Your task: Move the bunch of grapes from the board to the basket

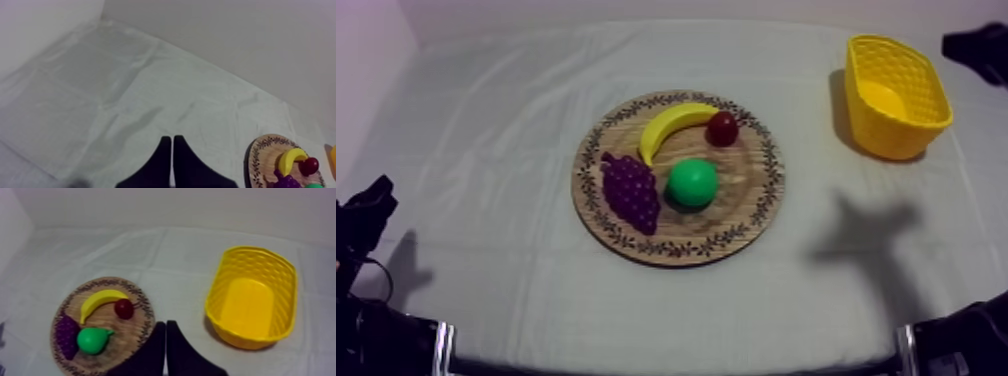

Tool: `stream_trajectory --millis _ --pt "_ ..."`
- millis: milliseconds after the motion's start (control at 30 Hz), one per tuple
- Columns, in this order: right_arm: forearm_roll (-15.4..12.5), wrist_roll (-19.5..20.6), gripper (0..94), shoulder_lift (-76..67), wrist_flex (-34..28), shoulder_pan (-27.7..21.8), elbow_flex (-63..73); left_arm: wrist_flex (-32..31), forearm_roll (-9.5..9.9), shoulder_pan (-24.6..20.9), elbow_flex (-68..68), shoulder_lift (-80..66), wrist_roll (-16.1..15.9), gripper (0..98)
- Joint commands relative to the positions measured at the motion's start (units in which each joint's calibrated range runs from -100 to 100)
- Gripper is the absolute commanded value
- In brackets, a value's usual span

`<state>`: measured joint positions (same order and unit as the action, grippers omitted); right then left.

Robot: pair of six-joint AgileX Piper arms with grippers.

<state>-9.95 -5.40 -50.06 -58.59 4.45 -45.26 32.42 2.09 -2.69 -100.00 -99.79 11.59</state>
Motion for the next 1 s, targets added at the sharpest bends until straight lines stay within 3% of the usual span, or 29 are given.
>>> stream_trajectory --millis 0,300,633,967 --pt "-0.38 0.53 0.5 9.21 -6.18 1.99 14.19 -0.01 0.04 -0.03 0.0 0.05 0.01 0.1" --pt "-2.02 1.92 0.5 27.81 -15.89 9.31 31.97 -0.01 0.04 -0.03 0.0 0.05 0.01 0.1" --pt "-1.07 5.49 0.4 41.74 -16.47 17.36 37.3 -0.01 0.04 -0.03 0.0 0.05 -0.01 0.1" --pt "0.25 10.86 2.8 49.87 -13.1 23.4 37.55 -0.01 0.04 -0.03 0.0 0.05 0.0 0.1"
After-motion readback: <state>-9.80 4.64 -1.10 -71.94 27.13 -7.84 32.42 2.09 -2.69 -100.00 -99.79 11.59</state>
